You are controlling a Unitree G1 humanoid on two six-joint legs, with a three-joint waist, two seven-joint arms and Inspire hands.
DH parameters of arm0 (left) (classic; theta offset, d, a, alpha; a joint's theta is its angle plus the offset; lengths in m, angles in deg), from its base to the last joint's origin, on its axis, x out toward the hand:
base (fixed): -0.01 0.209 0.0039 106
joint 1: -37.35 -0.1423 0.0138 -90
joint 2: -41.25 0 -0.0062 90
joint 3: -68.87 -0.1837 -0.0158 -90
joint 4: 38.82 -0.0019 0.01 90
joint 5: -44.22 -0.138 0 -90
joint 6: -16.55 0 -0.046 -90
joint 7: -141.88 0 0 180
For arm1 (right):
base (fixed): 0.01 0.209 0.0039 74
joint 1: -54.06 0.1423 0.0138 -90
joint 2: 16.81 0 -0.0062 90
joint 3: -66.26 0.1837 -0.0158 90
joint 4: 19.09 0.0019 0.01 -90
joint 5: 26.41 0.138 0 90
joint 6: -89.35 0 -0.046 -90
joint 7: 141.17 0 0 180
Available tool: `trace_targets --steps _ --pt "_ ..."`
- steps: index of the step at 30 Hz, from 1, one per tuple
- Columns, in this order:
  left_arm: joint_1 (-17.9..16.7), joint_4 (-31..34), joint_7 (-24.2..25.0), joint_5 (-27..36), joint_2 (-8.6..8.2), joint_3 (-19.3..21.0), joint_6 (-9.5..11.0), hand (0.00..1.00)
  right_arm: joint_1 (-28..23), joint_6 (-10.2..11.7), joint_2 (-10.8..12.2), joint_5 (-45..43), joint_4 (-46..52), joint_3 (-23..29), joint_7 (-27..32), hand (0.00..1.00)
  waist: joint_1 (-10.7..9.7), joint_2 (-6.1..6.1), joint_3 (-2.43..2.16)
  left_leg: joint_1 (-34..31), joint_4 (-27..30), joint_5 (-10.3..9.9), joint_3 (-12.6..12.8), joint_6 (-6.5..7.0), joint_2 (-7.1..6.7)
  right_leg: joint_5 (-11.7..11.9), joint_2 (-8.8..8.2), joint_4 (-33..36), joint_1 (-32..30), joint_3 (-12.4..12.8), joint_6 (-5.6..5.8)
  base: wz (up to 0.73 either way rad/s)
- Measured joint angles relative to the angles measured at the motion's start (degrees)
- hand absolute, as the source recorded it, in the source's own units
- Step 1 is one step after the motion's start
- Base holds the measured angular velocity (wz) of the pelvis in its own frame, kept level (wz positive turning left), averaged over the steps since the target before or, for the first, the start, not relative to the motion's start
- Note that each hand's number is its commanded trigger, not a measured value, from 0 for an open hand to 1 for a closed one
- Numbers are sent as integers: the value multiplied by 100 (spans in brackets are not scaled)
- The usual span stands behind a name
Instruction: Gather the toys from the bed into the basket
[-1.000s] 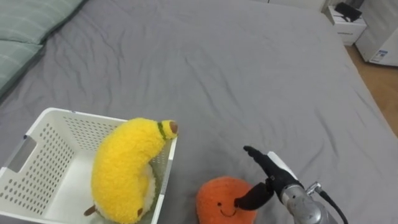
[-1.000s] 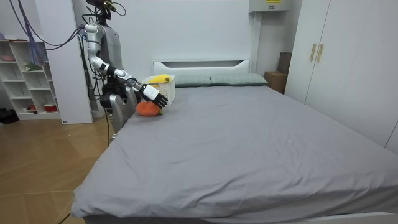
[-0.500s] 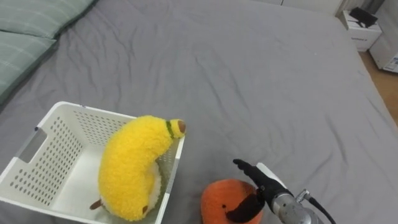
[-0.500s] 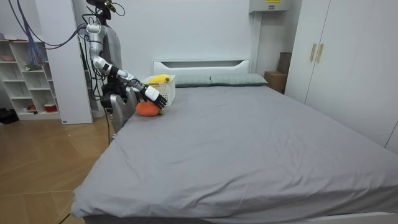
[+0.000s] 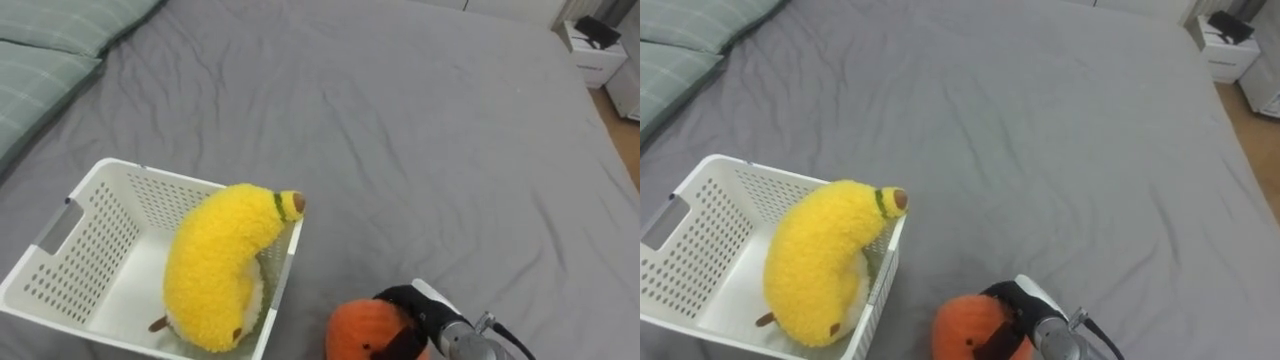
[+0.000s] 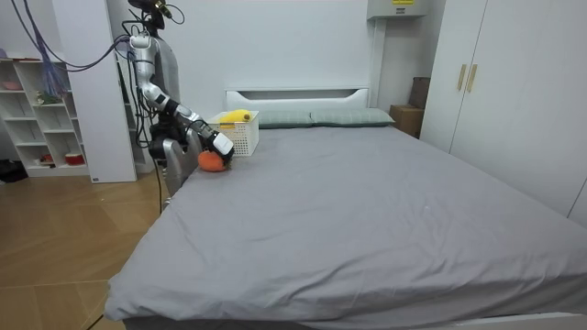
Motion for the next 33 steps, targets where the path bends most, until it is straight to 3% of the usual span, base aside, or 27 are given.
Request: trace_targets --steps 9,21,28,33 --pt "21 -1 6 -18 -15 11 0 0 -14 1 40 0 -28 -77 -28 100 -7 -59 38 -39 6 1 -45 0 0 0 -1 -5 -18 -34 0 2" --pt "27 2 7 -113 -10 55 -37 0 102 -1 31 -137 135 -49 71 100 -26 -99 11 -58 8 1 -9 0 0 0 6 -4 -28 51 0 0" --pt "27 -28 9 -115 -9 164 -45 0 103 8 -56 -124 1402 382 191 100 -102 -108 -6 0 10 3 11 0 1 0 5 -1 -2 48 0 0" --pt "-29 -44 8 -105 -14 167 -54 0 193 5 -62 -109 1667 620 268 100 -182 -64 -10 62 9 3 6 0 1 0 4 4 82 50 0 1"
